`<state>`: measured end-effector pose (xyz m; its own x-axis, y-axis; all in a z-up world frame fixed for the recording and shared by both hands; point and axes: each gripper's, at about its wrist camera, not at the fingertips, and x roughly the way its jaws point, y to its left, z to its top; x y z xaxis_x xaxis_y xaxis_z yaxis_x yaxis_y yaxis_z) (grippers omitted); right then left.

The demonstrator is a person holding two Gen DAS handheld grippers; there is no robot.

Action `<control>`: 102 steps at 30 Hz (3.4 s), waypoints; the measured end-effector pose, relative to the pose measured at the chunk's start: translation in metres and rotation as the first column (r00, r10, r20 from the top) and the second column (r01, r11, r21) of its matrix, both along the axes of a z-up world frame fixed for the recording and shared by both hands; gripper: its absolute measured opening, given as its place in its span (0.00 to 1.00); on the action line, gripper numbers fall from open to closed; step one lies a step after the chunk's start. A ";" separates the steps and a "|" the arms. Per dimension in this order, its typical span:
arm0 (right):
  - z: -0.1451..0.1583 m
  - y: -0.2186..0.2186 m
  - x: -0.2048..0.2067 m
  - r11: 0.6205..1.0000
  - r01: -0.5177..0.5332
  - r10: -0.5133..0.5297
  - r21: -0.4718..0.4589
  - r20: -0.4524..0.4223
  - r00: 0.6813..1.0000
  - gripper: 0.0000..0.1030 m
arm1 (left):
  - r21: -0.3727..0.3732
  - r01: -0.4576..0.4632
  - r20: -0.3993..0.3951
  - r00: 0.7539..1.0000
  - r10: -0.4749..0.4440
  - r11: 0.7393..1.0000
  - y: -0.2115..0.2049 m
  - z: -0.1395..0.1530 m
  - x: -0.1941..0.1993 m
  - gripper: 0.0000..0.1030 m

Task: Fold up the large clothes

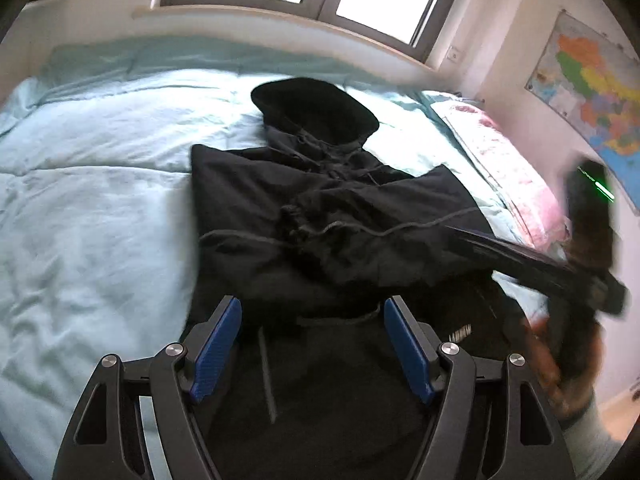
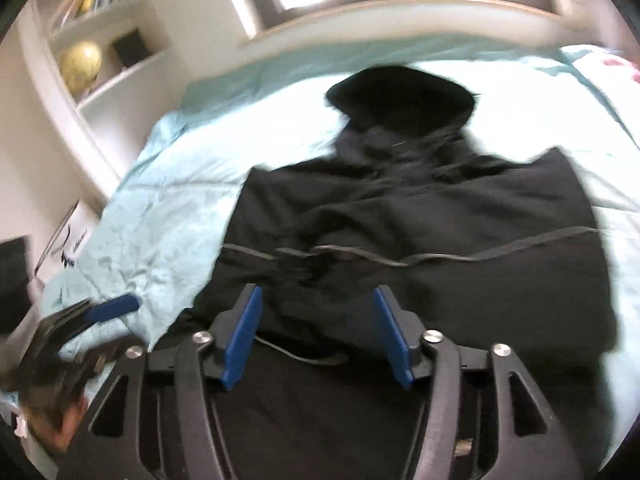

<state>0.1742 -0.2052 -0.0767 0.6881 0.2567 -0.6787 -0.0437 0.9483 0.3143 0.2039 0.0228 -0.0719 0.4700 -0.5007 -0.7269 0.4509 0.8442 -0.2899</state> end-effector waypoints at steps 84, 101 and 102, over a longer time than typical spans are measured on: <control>-0.137 -0.168 0.019 0.973 0.206 -0.225 -0.102 -0.238 0.945 1.00 | -0.073 -0.136 -0.121 0.985 0.127 0.988 -0.012 -0.119 0.074 0.61; -0.109 -0.182 0.005 0.951 0.306 -0.298 -0.047 -0.404 0.865 0.99 | 0.153 -0.106 -0.188 0.973 0.134 0.982 -0.029 -0.064 0.064 0.62; -0.100 -0.184 0.002 0.947 0.316 -0.309 -0.055 -0.421 0.853 0.99 | 0.169 -0.102 -0.185 0.974 0.133 0.980 -0.030 -0.053 0.063 0.62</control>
